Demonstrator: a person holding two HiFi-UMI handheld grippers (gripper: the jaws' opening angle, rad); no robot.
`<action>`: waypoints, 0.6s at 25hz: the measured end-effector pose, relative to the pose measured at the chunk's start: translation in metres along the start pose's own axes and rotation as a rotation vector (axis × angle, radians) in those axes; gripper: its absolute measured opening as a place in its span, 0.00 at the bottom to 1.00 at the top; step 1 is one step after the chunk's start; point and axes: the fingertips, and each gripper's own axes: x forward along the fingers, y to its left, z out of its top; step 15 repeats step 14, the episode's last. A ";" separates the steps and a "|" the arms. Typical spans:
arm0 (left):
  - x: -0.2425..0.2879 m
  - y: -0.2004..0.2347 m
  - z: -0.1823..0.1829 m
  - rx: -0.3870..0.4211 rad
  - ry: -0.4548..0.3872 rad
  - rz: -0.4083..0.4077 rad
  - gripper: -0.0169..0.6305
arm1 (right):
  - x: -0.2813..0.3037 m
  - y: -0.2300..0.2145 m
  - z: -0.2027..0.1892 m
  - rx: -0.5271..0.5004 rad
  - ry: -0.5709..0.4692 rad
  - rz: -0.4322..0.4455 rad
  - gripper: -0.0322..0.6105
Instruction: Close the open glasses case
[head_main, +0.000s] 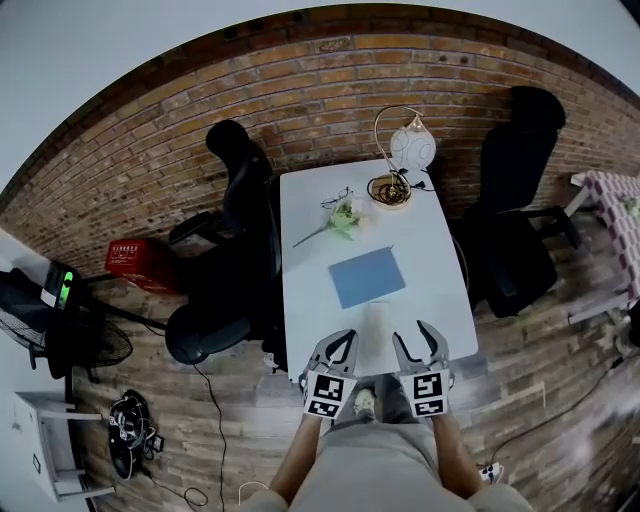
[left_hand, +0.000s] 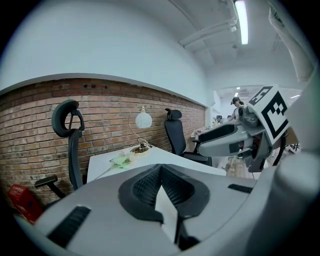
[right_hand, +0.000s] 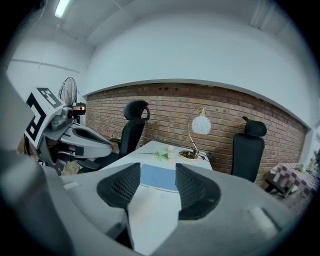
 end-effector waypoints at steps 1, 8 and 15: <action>0.000 0.000 0.001 0.002 -0.003 -0.001 0.03 | 0.000 0.000 0.002 0.001 -0.003 -0.003 0.40; 0.002 0.003 0.011 0.023 -0.032 -0.009 0.03 | 0.000 -0.003 0.012 -0.006 -0.028 -0.030 0.40; 0.000 0.010 0.014 0.034 -0.044 -0.002 0.03 | 0.000 -0.002 0.018 0.003 -0.044 -0.046 0.40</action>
